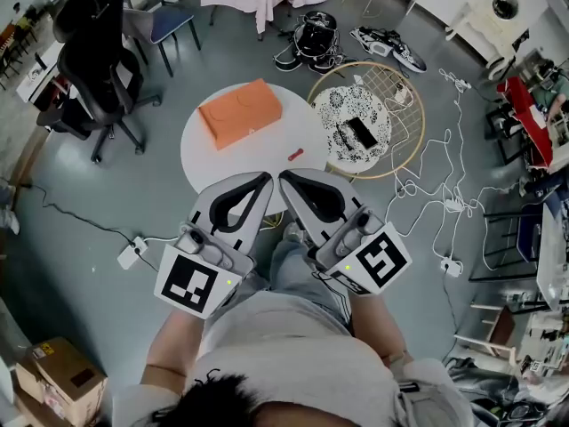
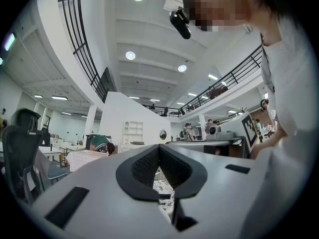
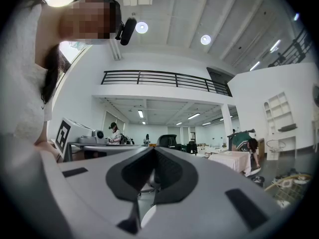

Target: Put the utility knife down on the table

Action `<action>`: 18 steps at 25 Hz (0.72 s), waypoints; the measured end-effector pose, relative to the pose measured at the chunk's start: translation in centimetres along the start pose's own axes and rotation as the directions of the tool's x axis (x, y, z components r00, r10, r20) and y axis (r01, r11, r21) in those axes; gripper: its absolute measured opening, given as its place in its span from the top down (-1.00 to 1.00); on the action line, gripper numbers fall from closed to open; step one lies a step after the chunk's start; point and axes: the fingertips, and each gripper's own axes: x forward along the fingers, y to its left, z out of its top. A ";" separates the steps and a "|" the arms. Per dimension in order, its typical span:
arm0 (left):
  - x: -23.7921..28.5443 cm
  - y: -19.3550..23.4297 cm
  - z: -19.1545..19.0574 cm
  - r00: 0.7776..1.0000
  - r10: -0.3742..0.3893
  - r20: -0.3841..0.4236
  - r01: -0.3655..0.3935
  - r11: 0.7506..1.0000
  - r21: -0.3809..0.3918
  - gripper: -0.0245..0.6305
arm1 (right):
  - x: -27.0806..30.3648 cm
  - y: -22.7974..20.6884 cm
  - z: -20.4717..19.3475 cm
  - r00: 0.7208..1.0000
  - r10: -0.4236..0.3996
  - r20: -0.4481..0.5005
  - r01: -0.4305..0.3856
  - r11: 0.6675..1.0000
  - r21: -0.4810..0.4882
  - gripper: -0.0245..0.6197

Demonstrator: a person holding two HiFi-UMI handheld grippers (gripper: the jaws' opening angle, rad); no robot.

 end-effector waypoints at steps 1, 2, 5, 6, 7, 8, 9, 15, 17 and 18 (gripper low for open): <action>0.0 0.0 0.0 1.000 0.000 0.000 0.000 1.000 0.000 0.90 | 0.0 0.0 0.0 1.000 0.001 0.000 -0.001 1.000 -0.001 0.90; 0.0 0.0 0.1 1.000 -0.001 0.001 0.001 1.000 0.001 0.90 | 0.0 0.0 0.0 1.000 0.001 -0.001 -0.001 1.000 -0.002 0.90; 0.0 0.0 -0.1 1.000 -0.001 0.001 0.001 1.000 0.001 0.90 | 0.0 0.1 -0.1 1.000 0.001 -0.004 -0.001 1.000 -0.006 0.90; 0.0 0.1 -0.2 1.000 -0.001 0.002 0.001 1.000 0.001 0.90 | 0.1 0.1 -0.2 1.000 0.001 -0.004 -0.001 1.000 -0.007 0.90; 0.0 0.1 -0.2 1.000 -0.001 0.002 0.001 1.000 0.001 0.90 | 0.1 0.1 -0.2 1.000 0.000 -0.004 0.000 1.000 -0.007 0.90; 0.0 0.1 -0.2 1.000 -0.002 0.003 0.002 1.000 0.001 0.90 | 0.0 0.1 -0.2 1.000 0.000 -0.003 0.000 1.000 -0.007 0.90; 0.0 0.1 -0.2 1.000 -0.002 0.003 0.002 1.000 0.002 0.90 | 0.0 0.1 -0.2 1.000 -0.001 -0.001 0.001 1.000 -0.007 0.90; 0.0 -0.3 -0.1 1.000 -0.003 0.003 0.003 1.000 0.005 0.90 | -0.4 0.1 -0.1 1.000 -0.004 -0.001 0.004 1.000 -0.008 0.90; -0.1 -0.3 -0.2 1.000 -0.002 0.001 0.002 1.000 0.005 0.90 | -0.4 0.2 -0.1 1.000 -0.004 0.001 0.004 1.000 -0.007 0.90; -0.2 -0.3 -0.2 1.000 -0.002 0.000 0.002 1.000 0.004 0.90 | -0.4 0.3 -0.1 1.000 -0.003 0.001 0.003 1.000 -0.007 0.90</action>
